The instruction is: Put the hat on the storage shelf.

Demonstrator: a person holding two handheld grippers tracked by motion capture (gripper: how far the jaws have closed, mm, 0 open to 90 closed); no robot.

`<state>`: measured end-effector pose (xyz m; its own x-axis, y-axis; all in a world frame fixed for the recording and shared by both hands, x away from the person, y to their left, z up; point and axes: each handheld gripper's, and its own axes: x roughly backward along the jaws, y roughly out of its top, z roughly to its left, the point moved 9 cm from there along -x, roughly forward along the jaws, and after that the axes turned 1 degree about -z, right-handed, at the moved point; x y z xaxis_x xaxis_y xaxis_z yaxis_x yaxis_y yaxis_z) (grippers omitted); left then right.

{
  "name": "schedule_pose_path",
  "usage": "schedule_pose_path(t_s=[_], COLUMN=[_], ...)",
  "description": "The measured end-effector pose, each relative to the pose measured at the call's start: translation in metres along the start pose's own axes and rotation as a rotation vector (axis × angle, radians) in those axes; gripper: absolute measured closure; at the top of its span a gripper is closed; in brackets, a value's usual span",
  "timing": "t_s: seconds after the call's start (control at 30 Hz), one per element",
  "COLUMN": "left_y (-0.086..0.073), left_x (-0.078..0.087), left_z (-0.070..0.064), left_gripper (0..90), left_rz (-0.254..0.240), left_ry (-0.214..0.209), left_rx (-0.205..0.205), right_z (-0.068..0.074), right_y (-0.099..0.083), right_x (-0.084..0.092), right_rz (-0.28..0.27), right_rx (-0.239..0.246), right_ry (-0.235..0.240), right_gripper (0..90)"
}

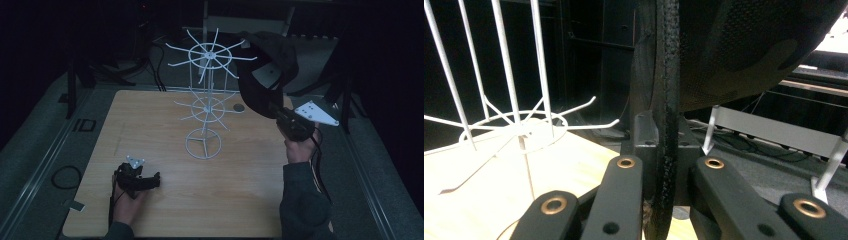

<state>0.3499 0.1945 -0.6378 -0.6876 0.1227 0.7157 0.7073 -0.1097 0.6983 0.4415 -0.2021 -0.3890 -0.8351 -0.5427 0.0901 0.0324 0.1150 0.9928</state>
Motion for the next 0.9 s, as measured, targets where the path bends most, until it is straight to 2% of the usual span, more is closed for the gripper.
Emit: schedule_pose_path(t_s=[0.1, 0.37, 0.63, 0.77, 0.9], left_y=[0.0, 0.0, 0.0, 0.0, 0.0], left_x=[0.0, 0.0, 0.0, 0.0, 0.0], left_z=[0.0, 0.0, 0.0, 0.0, 0.0], left_gripper=[0.2, 0.2, 0.2, 0.2, 0.2], left_rz=[-0.001, -0.002, -0.002, -0.002, -0.001], left_ry=[0.0, 0.001, 0.001, 0.001, 0.001], left_rx=[0.0, 0.002, 0.002, 0.001, 0.001], right_z=[0.001, 0.005, 0.01, 0.014, 0.017], right_y=[0.0, -0.006, -0.01, -0.014, -0.02], right_x=[0.0, -0.003, -0.006, -0.008, -0.011], right_rz=[0.002, 0.026, 0.04, 0.055, 0.081], right_rx=[0.009, 0.075, 0.115, 0.131, 0.155], right_ry=[0.0, -0.017, -0.009, 0.013, 0.016], right_gripper=[86.1, 86.1, 86.0, 85.8, 85.5])
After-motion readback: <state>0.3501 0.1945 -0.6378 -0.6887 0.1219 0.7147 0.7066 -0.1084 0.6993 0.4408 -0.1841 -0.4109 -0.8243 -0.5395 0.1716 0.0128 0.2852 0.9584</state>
